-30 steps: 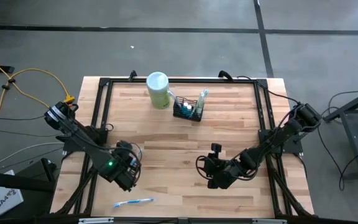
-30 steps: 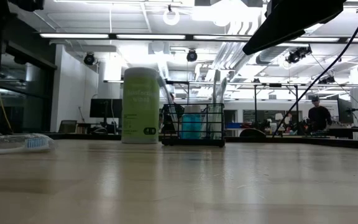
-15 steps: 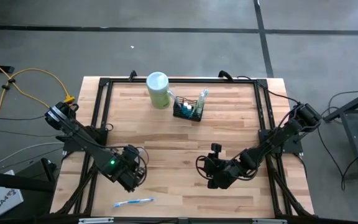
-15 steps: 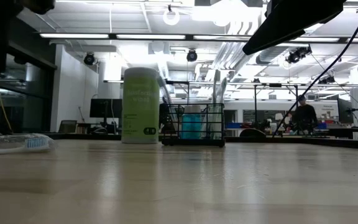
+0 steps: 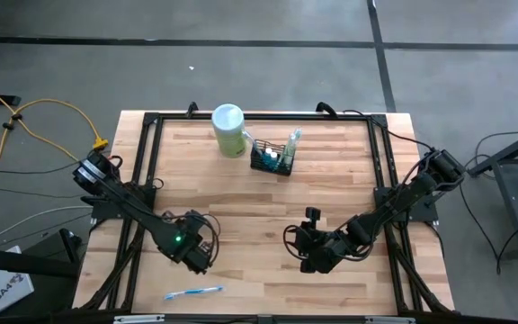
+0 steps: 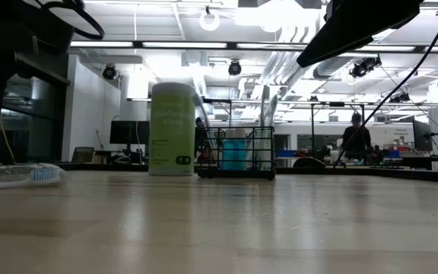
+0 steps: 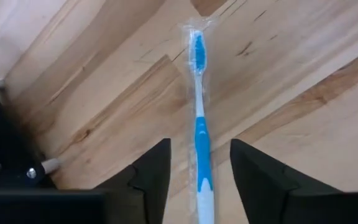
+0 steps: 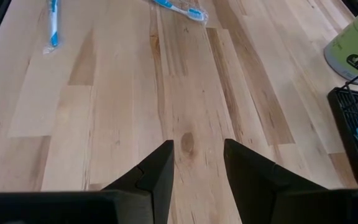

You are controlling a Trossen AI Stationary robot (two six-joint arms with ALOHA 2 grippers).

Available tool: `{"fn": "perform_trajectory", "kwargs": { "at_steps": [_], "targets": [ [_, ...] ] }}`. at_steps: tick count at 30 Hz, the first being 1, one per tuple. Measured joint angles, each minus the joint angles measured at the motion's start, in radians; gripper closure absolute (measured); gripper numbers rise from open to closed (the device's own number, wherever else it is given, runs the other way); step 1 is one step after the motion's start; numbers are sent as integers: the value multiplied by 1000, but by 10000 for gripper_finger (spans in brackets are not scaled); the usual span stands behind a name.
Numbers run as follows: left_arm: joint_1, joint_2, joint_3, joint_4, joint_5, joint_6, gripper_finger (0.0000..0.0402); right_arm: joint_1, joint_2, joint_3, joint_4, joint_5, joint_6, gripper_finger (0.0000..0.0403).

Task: Pick & Place toothbrushing station
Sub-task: Put the top blue toothbrush into the mesh organizer

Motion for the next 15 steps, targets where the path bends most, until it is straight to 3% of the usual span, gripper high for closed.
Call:
{"fn": "perform_trajectory", "kwargs": {
  "at_steps": [7, 15],
  "targets": [
    [1, 0, -12, 9, -48, 28, 217, 0, 0, 0, 0, 0, 0, 270],
    [14, 0, -99, 146, -48, 76, 210, 0, 0, 0, 0, 0, 0, 270]
  ]
}}
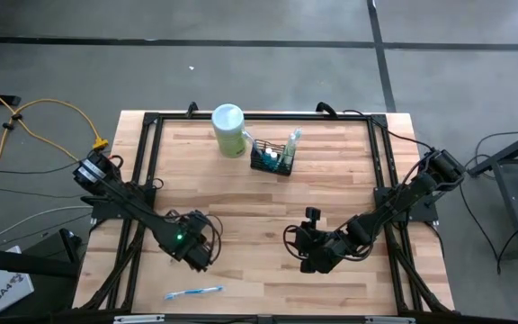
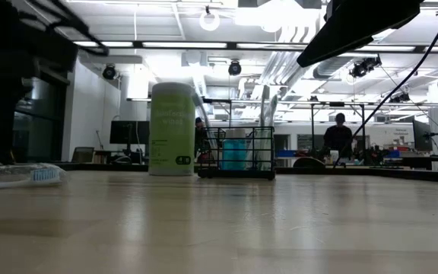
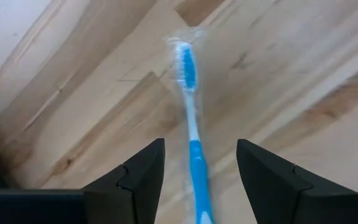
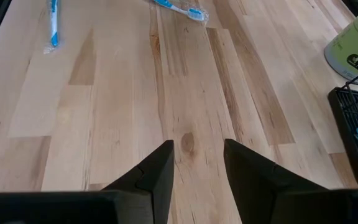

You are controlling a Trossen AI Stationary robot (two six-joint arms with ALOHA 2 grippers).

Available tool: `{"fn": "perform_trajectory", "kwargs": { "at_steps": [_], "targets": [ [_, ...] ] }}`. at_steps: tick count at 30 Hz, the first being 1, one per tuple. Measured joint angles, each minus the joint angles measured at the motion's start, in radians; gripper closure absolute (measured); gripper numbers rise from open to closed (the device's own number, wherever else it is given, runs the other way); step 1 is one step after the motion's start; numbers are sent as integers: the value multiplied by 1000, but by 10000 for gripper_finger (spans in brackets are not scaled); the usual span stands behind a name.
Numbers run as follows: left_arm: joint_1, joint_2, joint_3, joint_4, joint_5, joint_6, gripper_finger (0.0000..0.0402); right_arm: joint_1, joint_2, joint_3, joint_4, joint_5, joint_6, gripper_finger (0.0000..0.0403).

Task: Pick & Place toothbrushing station
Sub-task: Put the top blue toothbrush into the mesh organizer

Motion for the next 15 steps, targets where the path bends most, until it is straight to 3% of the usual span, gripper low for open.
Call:
{"fn": "perform_trajectory", "kwargs": {
  "at_steps": [6, 15],
  "targets": [
    [28, 0, -57, 20, 5, 10, 210, 0, 0, 0, 0, 0, 1, 270],
    [85, -1, -134, 218, 8, 140, 210, 0, 0, 0, 0, 0, 2, 270]
  ]
}}
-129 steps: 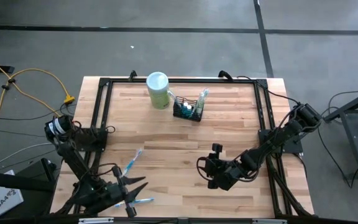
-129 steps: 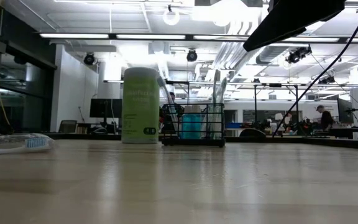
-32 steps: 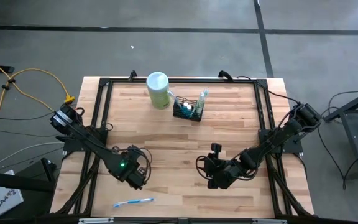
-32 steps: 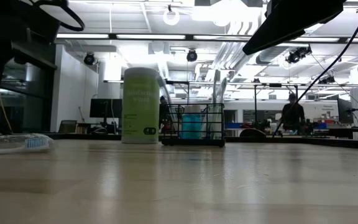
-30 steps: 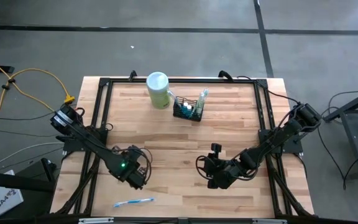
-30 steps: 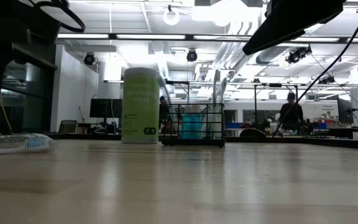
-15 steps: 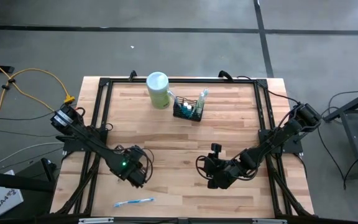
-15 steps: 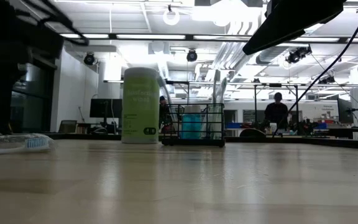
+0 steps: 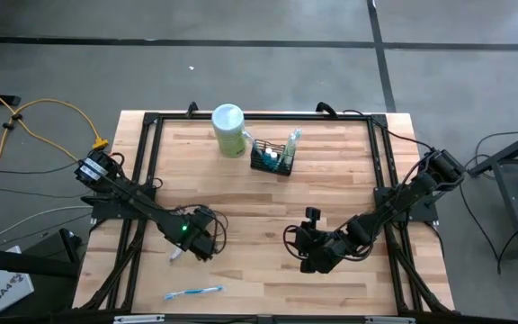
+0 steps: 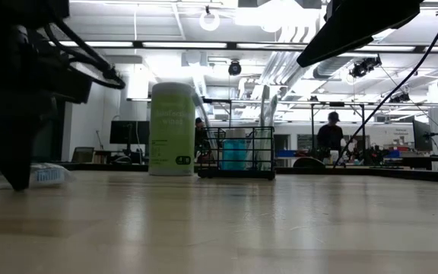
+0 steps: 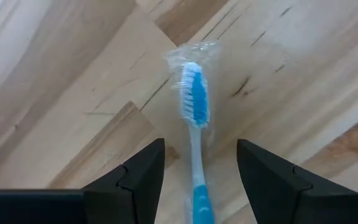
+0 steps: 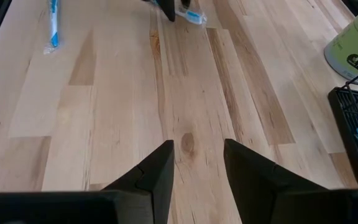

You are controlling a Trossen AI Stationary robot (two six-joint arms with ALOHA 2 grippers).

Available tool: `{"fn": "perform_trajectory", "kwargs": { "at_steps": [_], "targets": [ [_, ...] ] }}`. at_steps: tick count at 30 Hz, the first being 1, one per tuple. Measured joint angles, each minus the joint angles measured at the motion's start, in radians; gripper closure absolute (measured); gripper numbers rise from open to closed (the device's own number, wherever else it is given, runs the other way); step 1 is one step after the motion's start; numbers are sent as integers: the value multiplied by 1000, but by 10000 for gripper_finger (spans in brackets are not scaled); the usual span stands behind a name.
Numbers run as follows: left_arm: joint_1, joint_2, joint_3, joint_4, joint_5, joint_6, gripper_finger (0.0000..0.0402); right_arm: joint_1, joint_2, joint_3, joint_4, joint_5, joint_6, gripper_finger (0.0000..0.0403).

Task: Pick & Place toothbrushing station
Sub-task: Put the top blue toothbrush into the mesh organizer

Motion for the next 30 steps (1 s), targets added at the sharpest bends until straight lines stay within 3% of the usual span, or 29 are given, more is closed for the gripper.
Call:
{"fn": "perform_trajectory", "kwargs": {
  "at_steps": [14, 30],
  "targets": [
    [40, -5, -66, 85, 29, 46, 223, 0, 0, 0, 0, 0, 0, 270],
    [40, -1, -67, 88, 30, 42, 380, 0, 0, 0, 0, 0, 1, 270]
  ]
}}
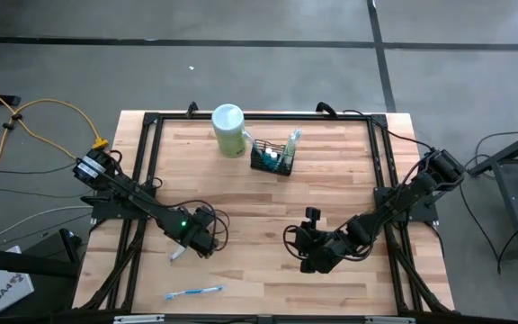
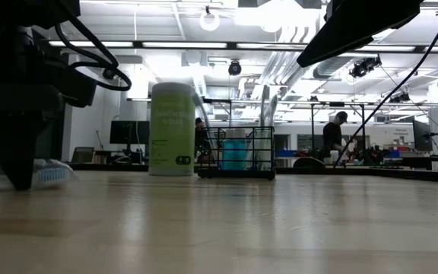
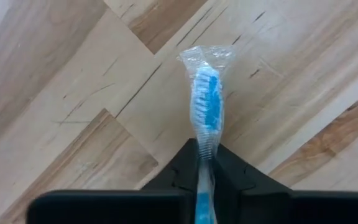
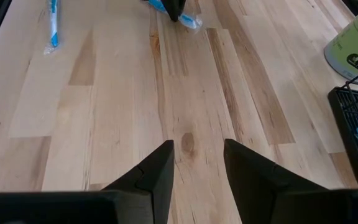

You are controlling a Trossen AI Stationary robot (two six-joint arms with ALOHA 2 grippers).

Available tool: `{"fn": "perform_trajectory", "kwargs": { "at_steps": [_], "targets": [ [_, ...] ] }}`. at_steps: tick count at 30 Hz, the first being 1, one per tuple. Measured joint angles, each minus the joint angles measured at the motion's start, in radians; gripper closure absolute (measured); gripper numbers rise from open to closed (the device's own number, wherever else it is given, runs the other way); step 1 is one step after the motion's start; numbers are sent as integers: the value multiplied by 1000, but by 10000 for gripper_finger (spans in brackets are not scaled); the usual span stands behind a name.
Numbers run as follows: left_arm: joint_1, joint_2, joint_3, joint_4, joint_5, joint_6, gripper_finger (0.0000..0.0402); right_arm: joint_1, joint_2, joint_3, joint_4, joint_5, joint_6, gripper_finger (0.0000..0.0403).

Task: Pick & Place toothbrushing station
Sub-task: Put the top blue toothbrush into the mesh organizer

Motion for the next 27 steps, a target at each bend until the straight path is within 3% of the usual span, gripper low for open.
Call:
{"fn": "perform_trajectory", "kwargs": {
  "at_steps": [23, 27],
  "targets": [
    [-1, -7, -3, 20, 14, 22, 400, 0, 0, 0, 0, 0, 0, 270],
    [-9, -39, 4, 39, -22, 27, 400, 0, 0, 0, 0, 0, 0, 270]
  ]
}}
